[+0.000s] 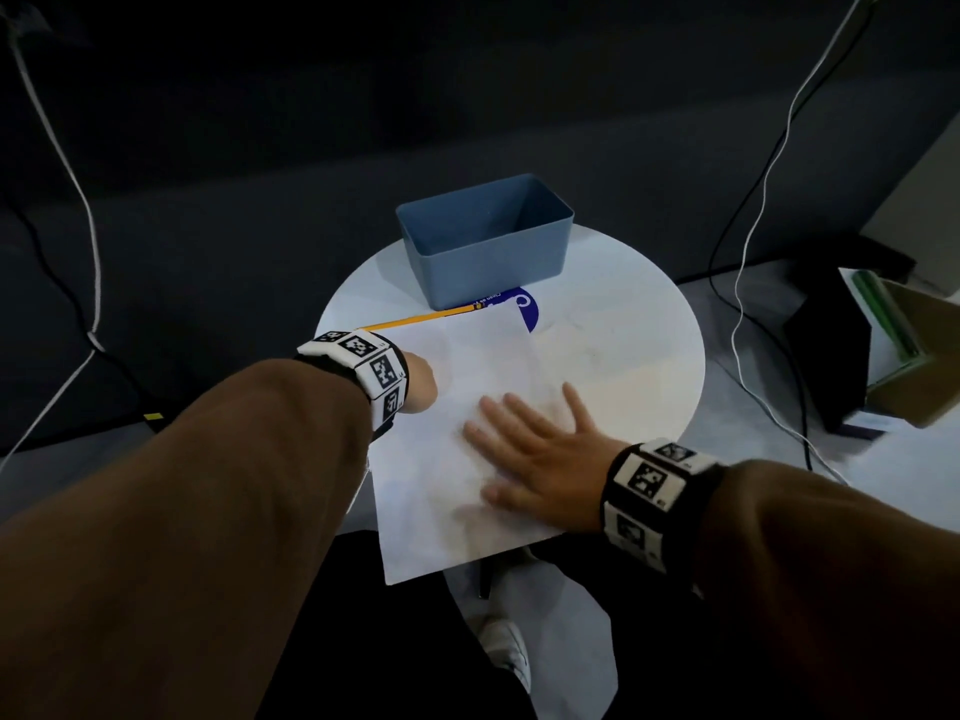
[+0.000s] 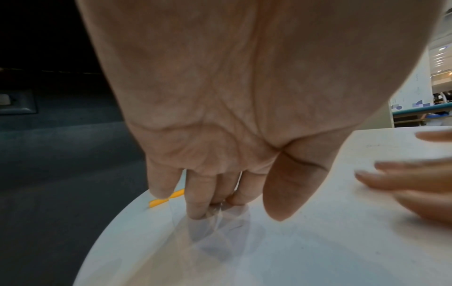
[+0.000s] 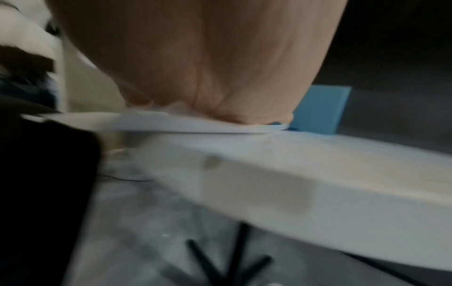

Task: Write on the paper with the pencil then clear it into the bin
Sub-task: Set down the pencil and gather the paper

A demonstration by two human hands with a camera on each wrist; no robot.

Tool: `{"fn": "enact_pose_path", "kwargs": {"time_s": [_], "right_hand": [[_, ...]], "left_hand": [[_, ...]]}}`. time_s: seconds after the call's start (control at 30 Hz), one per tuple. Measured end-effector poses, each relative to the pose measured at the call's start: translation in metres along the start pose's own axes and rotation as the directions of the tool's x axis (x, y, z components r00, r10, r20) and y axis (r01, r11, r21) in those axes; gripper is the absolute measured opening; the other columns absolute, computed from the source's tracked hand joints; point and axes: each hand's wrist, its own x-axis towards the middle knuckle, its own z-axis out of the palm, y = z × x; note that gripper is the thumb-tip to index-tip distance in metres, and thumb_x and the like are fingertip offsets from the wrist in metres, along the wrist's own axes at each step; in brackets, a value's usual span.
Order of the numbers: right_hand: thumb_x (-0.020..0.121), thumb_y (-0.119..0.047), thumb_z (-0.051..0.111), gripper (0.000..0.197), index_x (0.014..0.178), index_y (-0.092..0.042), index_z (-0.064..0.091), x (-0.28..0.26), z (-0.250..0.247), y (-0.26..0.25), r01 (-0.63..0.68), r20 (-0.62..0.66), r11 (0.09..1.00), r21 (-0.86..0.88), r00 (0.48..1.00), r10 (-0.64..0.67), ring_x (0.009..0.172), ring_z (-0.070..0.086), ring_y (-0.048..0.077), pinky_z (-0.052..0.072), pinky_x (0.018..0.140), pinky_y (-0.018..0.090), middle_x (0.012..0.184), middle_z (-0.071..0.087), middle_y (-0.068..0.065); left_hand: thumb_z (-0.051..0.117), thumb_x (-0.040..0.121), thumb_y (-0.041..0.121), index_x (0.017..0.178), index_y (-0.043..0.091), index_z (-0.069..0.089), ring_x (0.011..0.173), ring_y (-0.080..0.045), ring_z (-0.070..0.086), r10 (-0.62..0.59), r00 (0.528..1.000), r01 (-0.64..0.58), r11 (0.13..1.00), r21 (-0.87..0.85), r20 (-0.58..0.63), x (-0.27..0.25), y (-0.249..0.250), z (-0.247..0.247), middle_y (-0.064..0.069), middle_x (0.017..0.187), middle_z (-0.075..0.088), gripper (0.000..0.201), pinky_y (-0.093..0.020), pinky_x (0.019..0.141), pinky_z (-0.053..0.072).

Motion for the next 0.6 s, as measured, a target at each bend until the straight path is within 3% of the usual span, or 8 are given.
{"fn": "enact_pose_path", "kwargs": {"time_s": [0.07, 0.13, 0.2, 0.27, 0.33, 0.43, 0.5, 0.6], "right_hand": [[0.08, -0.082, -0.016, 0.082, 0.154, -0.047, -0.023, 0.004, -0.003, 0.033, -0.161, -0.012, 0.987, -0.029, 0.987, 0.161, 0.155, -0.018, 0.015, -0.016, 0.115, 0.07, 0.165, -0.028, -0.011], [0.093, -0.075, -0.001, 0.072, 0.155, -0.045, -0.023, -0.001, -0.012, 0.066, -0.319, 0.01, 0.946, -0.053, 0.947, 0.32, 0.155, -0.018, 0.015, -0.017, 0.114, 0.07, 0.166, -0.027, -0.01], [0.094, -0.074, -0.002, 0.074, 0.156, -0.039, -0.024, -0.007, -0.018, 0.081, -0.394, 0.003, 0.918, -0.043, 0.919, 0.394, 0.155, -0.018, 0.016, -0.016, 0.115, 0.07, 0.166, -0.028, -0.009], [0.076, -0.081, -0.023, 0.091, 0.156, -0.037, -0.023, -0.006, -0.022, 0.065, -0.323, -0.016, 0.946, -0.014, 0.946, 0.323, 0.155, -0.018, 0.015, -0.014, 0.116, 0.07, 0.165, -0.029, -0.008], [0.052, -0.081, -0.045, 0.115, 0.157, -0.038, -0.022, -0.001, -0.019, 0.027, -0.162, -0.044, 0.987, -0.014, 0.986, 0.161, 0.156, -0.016, 0.015, -0.014, 0.116, 0.069, 0.166, -0.027, -0.007], [0.063, -0.078, -0.033, 0.1, 0.156, -0.042, -0.021, 0.004, -0.005, -0.022, 0.078, -0.053, 0.997, 0.023, 0.996, -0.077, 0.154, -0.02, 0.014, -0.017, 0.115, 0.069, 0.166, -0.028, -0.008], [0.065, -0.077, -0.027, 0.097, 0.156, -0.043, -0.022, 0.006, 0.003, -0.027, 0.096, -0.03, 0.994, 0.048, 0.995, -0.094, 0.154, -0.023, 0.013, -0.02, 0.114, 0.068, 0.164, -0.03, -0.01], [0.054, -0.079, -0.041, 0.101, 0.148, -0.044, -0.032, 0.01, 0.005, 0.015, -0.083, -0.073, 0.997, -0.013, 0.994, 0.081, 0.155, -0.019, 0.015, -0.019, 0.114, 0.069, 0.16, -0.035, -0.012]], "left_hand": [[0.022, 0.107, 0.008, 0.151, -0.003, 0.028, 0.145, -0.034, 0.031, 0.01, 1.0, -0.01, 1.0, 0.018, 0.006, -0.001, 0.004, -0.004, -0.019, 0.16, 0.026, 0.045, -0.036, 0.111, 0.027], [0.022, 0.107, 0.005, 0.148, -0.005, 0.032, 0.144, -0.034, 0.033, 0.059, 0.998, -0.06, 0.995, 0.079, 0.014, -0.005, 0.007, -0.006, -0.021, 0.158, 0.029, 0.044, -0.035, 0.105, 0.032], [0.028, 0.107, 0.008, 0.147, -0.004, 0.036, 0.141, -0.036, 0.037, 0.049, 0.998, -0.053, 0.987, 0.151, 0.03, -0.003, 0.005, -0.002, -0.022, 0.155, 0.033, 0.043, -0.032, 0.087, 0.031], [0.035, 0.106, 0.013, 0.145, -0.001, 0.042, 0.139, -0.033, 0.04, 0.093, 0.995, -0.098, 0.967, 0.237, 0.034, -0.005, 0.001, -0.002, -0.019, 0.153, 0.038, 0.042, -0.025, 0.082, 0.023], [0.034, 0.106, 0.011, 0.142, 0.0, 0.046, 0.136, -0.031, 0.044, 0.093, 0.995, -0.096, 0.976, 0.196, 0.027, -0.001, 0.0, -0.002, -0.017, 0.149, 0.043, 0.04, -0.025, 0.083, 0.026], [0.032, 0.104, 0.007, 0.135, 0.001, 0.051, 0.127, -0.03, 0.052, 0.072, 0.997, -0.077, 0.987, 0.142, 0.043, -0.005, -0.001, -0.011, -0.013, 0.141, 0.052, 0.037, -0.027, 0.092, 0.04], [0.031, 0.104, 0.008, 0.137, 0.002, 0.049, 0.128, -0.03, 0.052, 0.092, 0.995, -0.097, 0.984, 0.15, 0.039, -0.001, -0.003, -0.011, -0.014, 0.143, 0.05, 0.039, -0.03, 0.093, 0.04], [0.028, 0.105, 0.008, 0.146, -0.001, 0.039, 0.137, -0.033, 0.044, 0.079, 0.996, -0.083, 0.988, 0.13, 0.042, -0.001, -0.005, -0.01, -0.022, 0.155, 0.035, 0.044, -0.033, 0.104, 0.036]]}}
